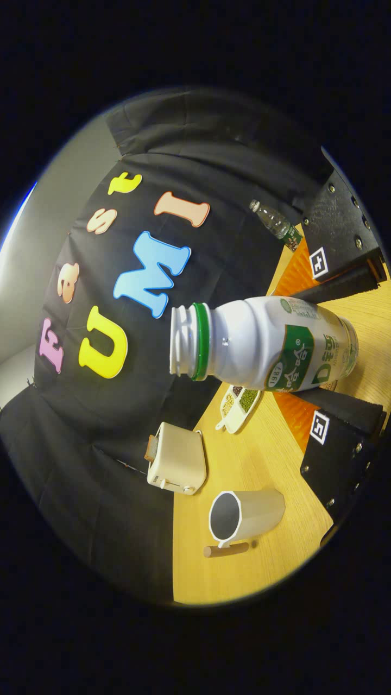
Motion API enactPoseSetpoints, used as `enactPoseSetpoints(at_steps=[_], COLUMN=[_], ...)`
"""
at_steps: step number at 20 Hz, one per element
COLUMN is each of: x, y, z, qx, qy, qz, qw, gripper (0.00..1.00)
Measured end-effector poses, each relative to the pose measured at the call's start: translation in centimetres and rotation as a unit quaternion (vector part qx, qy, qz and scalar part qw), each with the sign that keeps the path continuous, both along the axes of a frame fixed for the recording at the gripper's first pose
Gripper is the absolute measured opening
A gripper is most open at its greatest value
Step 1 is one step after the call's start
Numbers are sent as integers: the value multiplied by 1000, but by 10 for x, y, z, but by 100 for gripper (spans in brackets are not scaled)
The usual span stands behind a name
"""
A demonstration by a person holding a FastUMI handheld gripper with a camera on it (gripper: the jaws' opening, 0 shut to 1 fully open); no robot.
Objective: Take the bottle from table, then pour the juice into the cup, finally place the bottle on the coaster
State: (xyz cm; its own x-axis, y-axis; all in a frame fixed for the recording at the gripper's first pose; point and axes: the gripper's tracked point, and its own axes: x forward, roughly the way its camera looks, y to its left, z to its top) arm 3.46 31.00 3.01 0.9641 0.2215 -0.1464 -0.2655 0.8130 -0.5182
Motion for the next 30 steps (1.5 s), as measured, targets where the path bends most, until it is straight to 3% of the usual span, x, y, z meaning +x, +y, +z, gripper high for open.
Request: enactPoseSetpoints(at_steps=[10, 25, 30], x=[7, 8, 10], y=[39, 74, 82], z=[-27, -44, -46], qx=[-121, -292, -314], qy=[12, -35, -47], qz=[32, 51, 55], qw=[992, 954, 947], gripper=[74, 74, 73])
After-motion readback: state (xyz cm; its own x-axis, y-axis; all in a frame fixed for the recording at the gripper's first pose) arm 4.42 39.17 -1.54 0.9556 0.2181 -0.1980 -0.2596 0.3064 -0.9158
